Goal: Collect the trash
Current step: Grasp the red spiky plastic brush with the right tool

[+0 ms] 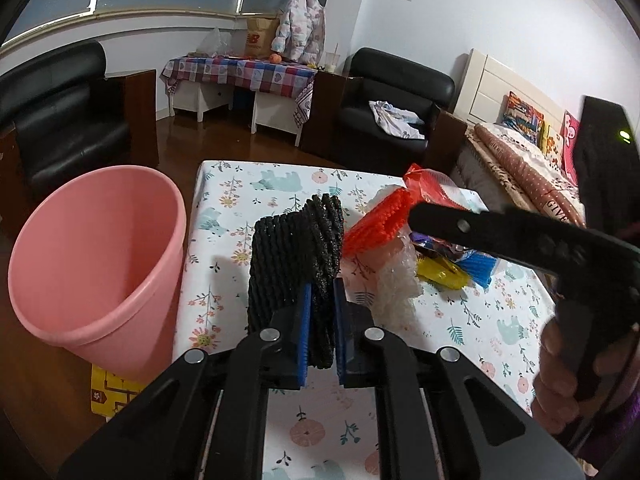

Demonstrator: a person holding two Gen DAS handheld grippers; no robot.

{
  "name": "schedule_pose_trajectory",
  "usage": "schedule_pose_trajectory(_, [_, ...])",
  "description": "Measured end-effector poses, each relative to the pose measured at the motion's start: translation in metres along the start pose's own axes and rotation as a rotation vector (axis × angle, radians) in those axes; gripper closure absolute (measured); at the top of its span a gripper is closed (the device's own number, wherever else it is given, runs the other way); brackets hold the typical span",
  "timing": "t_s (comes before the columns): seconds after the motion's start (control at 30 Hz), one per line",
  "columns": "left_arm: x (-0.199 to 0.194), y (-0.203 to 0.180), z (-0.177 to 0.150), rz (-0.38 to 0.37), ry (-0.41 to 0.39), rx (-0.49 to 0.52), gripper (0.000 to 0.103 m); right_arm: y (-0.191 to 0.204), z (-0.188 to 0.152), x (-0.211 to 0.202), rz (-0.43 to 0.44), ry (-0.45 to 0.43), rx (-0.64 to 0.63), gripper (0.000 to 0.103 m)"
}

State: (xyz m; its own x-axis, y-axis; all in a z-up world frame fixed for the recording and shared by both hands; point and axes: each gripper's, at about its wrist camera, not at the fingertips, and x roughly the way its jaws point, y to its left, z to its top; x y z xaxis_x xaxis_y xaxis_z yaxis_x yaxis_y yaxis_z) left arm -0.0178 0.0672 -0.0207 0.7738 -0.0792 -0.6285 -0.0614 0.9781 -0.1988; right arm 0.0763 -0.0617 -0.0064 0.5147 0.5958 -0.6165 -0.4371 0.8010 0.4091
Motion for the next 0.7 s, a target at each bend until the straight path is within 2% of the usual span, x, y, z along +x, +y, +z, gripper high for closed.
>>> schedule_pose_trajectory(0.27, [-0.003, 0.012, 0.000, -0.012, -0.004, -0.025, 0.093, -0.001, 0.016, 0.036, -0.007, 0.064, 0.055, 0.041])
schedule_pose_trajectory(0.43, [-0.002, 0.017, -0.001, -0.016, -0.002, -0.034, 0.093, 0.001, 0.020, 0.052, -0.040, 0.073, 0.060, 0.042])
schedule_pose_trajectory(0.53, [-0.002, 0.019, -0.001, -0.019, -0.003, -0.039, 0.093, -0.001, 0.016, 0.057, -0.062, 0.077, 0.067, 0.054])
schedule_pose_trajectory(0.6, [-0.003, 0.020, -0.001, -0.021, -0.005, -0.040, 0.093, -0.005, 0.014, 0.060, -0.069, 0.086, 0.082, 0.068])
schedule_pose_trajectory(0.7, [-0.005, 0.020, -0.001, -0.023, -0.011, -0.041, 0.093, -0.007, 0.013, 0.063, -0.066, 0.094, 0.096, 0.079])
